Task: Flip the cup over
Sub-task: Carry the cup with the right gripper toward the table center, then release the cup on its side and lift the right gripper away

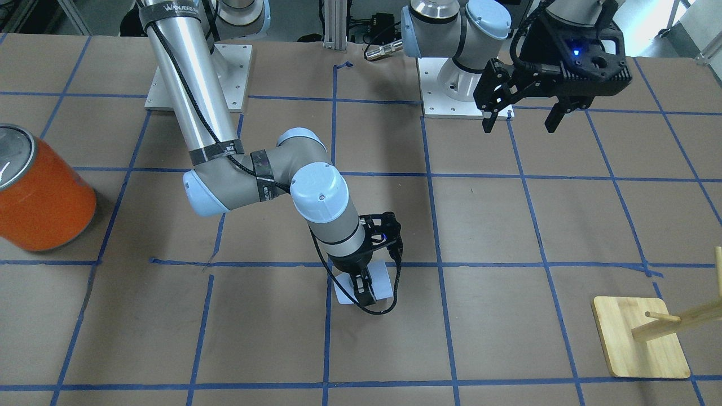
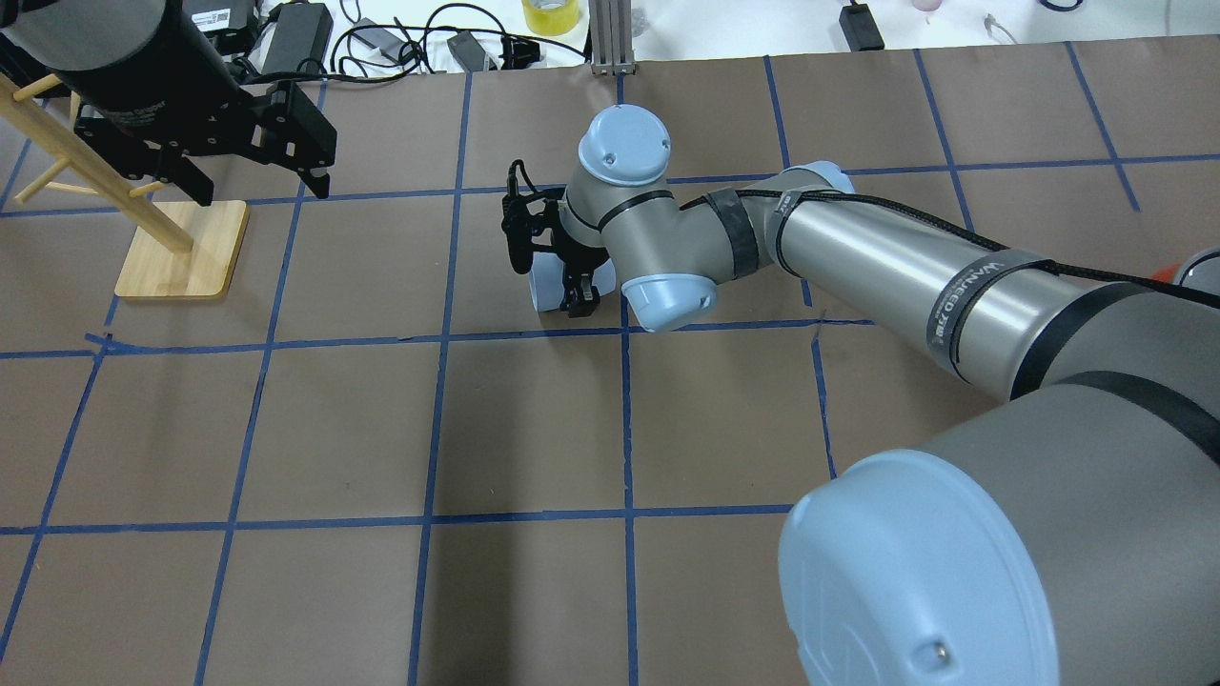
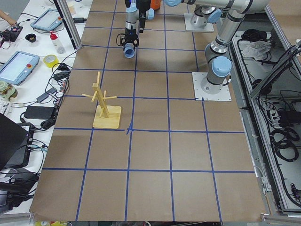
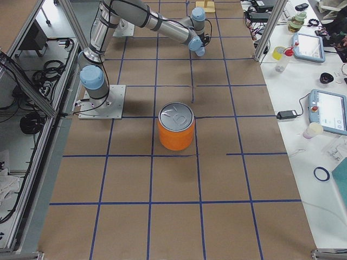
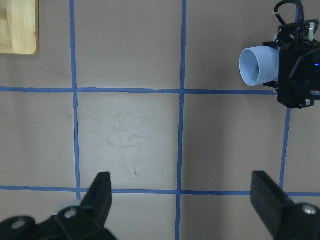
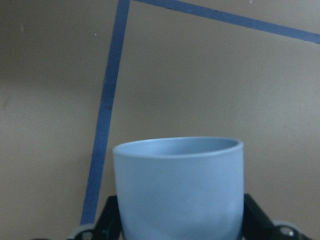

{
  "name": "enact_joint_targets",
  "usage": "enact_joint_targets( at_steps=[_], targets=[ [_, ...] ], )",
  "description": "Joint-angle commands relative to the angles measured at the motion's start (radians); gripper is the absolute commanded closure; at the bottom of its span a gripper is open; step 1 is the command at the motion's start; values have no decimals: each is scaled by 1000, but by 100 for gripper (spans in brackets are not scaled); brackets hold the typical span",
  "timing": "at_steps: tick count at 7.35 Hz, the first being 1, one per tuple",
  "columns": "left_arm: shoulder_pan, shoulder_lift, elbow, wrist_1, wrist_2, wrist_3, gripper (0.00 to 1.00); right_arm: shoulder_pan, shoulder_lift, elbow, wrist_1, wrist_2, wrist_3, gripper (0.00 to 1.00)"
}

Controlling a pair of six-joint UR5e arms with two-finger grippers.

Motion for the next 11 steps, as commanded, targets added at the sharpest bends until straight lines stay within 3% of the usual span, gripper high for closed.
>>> enact_joint_targets(
  at_steps=[1, 4, 5, 7, 8, 9, 11],
  targets=[
    [0, -1, -1, 0, -1, 0, 0, -1, -4, -2, 2, -4, 2, 0],
    [0, -1, -2, 0, -5, 2, 0, -2, -11, -14, 3, -14, 10, 0],
    [0, -1, -2, -2, 1, 0, 0, -7, -43, -14, 2, -36, 106, 0],
    [0, -1, -4, -17, 4, 17, 0, -62, -103, -3, 17, -207, 491, 0],
    [11, -2, -5, -49, -7, 38, 0, -133, -167, 9, 79, -211, 625, 0],
    [40, -14, -13, -57, -93, 82, 0, -225, -262, 11, 227, -217, 766, 0],
    [92, -71, -59, -38, -178, 149, 0, -336, -364, 15, 468, -221, 1167, 0]
  ],
)
